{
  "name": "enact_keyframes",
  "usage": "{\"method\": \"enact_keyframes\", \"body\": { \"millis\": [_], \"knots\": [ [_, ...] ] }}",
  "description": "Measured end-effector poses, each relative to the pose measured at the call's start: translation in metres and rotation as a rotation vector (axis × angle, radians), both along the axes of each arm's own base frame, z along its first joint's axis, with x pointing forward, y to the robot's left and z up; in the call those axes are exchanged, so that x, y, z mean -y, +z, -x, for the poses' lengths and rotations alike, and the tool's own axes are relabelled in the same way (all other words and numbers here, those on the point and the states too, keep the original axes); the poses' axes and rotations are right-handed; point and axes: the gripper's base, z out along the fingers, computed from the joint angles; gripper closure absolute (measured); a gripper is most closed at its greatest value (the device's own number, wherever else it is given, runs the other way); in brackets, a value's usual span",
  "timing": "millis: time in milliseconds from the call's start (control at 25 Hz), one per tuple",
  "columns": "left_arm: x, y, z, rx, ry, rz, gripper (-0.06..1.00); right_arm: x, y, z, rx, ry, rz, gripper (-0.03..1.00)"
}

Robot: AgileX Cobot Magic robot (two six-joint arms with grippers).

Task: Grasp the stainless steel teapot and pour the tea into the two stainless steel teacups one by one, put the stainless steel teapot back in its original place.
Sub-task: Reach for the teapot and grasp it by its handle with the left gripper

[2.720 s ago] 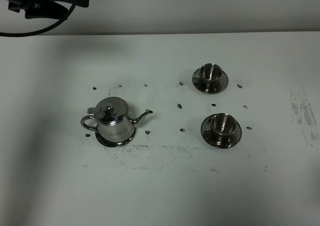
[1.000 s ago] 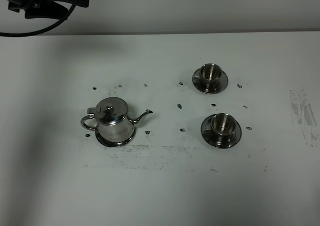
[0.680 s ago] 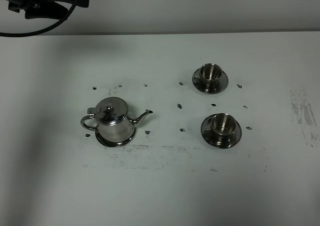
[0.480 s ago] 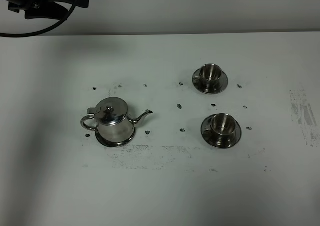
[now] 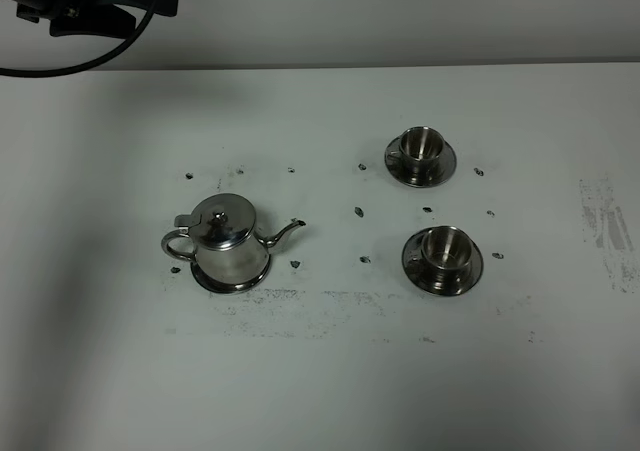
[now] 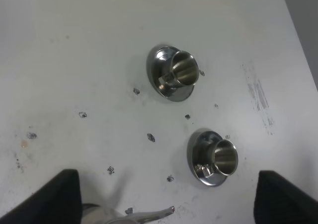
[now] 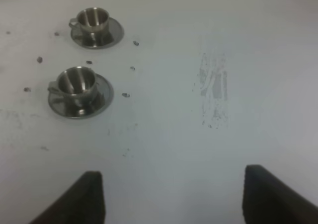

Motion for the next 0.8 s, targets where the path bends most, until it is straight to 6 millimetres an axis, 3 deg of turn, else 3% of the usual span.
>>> {"method": "enact_keyframes", "body": {
  "millis": [800],
  "knots": [
    [0.0000, 0.0000, 0.0000, 0.003, -0.003, -0.002, 0.26, 0.0000, 0.0000, 0.0003, 0.000, 0.031, -0.002, 0.37]
  ]
}}
